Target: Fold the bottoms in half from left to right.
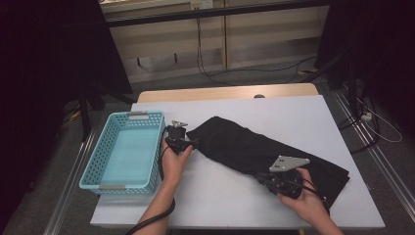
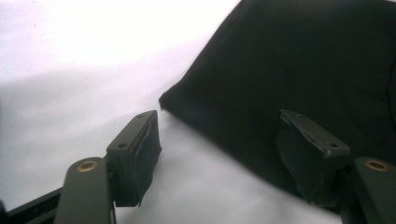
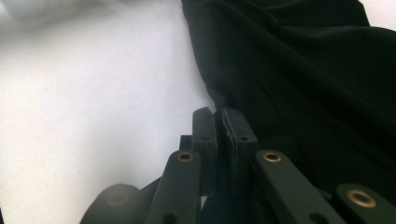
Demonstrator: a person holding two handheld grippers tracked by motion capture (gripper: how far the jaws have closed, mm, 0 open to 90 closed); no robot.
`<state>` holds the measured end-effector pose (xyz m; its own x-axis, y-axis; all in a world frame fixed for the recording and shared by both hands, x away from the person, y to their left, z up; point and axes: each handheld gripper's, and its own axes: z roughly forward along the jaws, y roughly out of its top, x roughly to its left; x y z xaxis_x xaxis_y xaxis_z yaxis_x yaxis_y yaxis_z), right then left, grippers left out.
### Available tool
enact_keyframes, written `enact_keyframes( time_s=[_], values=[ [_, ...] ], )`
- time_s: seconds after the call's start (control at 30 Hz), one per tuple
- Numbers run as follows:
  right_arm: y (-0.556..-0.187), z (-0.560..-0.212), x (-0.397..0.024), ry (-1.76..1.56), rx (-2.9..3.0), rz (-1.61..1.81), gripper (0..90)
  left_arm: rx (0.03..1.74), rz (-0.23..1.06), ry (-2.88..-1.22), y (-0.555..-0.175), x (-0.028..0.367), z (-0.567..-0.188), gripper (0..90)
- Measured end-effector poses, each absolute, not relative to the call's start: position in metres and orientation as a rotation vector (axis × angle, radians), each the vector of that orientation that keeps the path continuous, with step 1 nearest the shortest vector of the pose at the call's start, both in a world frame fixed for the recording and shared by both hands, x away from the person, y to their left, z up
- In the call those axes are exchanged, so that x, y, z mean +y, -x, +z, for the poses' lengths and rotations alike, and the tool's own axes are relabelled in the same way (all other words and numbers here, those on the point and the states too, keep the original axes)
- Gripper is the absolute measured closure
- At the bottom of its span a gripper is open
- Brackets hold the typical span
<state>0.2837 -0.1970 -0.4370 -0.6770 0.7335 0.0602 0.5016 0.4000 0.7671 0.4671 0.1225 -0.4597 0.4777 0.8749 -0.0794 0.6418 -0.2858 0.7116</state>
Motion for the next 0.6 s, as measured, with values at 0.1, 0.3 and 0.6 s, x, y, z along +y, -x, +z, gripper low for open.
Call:
enact_keyframes(
  time_s=[0.1,0.3,0.6],
  values=[
    [-0.284,-0.438,-0.197,-1.078,2.379,1.146,84.2,1.269,0.437,-2.037,-0.469,0.119,-0.459,36.9],
    [-0.285,-0.439,-0.197,-1.077,2.381,1.139,84.2,1.295,0.347,-2.025,-0.472,0.112,-0.455,69.2],
    [-0.285,-0.436,-0.188,-1.029,2.397,1.151,84.5,1.307,0.345,-2.002,-0.483,0.114,-0.435,83.9]
  ],
)
